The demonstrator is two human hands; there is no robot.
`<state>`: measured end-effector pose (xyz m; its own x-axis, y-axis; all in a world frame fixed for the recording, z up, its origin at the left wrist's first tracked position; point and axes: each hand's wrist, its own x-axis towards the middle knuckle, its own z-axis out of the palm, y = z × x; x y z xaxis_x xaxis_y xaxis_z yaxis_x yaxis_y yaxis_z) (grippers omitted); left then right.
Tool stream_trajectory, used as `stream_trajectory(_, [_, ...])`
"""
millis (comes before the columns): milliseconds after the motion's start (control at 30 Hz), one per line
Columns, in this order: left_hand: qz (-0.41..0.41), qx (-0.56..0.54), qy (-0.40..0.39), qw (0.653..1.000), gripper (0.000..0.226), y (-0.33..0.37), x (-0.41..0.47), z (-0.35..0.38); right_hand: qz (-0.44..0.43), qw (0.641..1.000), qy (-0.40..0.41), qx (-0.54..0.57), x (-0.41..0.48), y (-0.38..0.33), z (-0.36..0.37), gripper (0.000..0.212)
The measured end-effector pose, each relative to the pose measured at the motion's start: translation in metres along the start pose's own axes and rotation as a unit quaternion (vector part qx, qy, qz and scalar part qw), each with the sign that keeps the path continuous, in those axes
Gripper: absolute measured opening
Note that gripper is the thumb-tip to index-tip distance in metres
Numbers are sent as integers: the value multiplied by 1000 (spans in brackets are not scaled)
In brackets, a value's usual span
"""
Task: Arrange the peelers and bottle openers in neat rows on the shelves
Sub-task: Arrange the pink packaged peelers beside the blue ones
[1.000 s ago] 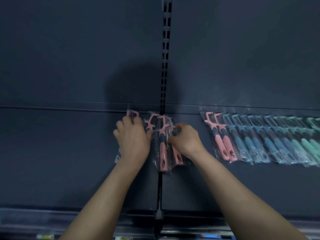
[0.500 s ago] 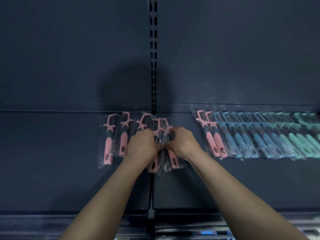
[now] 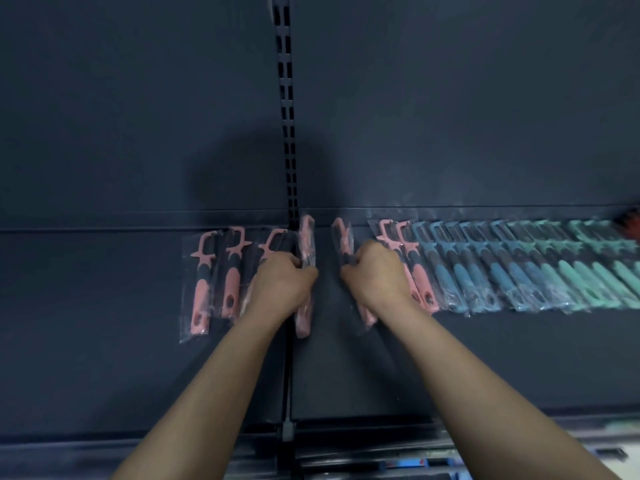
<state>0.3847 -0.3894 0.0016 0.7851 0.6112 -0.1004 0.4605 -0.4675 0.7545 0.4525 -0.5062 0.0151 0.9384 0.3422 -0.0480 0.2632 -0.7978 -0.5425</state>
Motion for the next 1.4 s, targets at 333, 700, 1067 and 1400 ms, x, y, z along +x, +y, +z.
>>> stream_trajectory(333, [8,-85,-37,996,18,19,3,21,-1,991,102,-85,15,17,-13,43])
stream_trajectory(700, [-1,-96,-40,995,8,18,12,30,-6,995,37,-96,20,23,2,31])
stream_trajectory(1067, [-56,-176,-58,981,14,27,21,48,-88,986,46,-132,24,43,-9,18])
stream_trajectory(1400, [-61,-165,-40,984,17,30,27,57,-58,989,96,-92,28,60,-19,25])
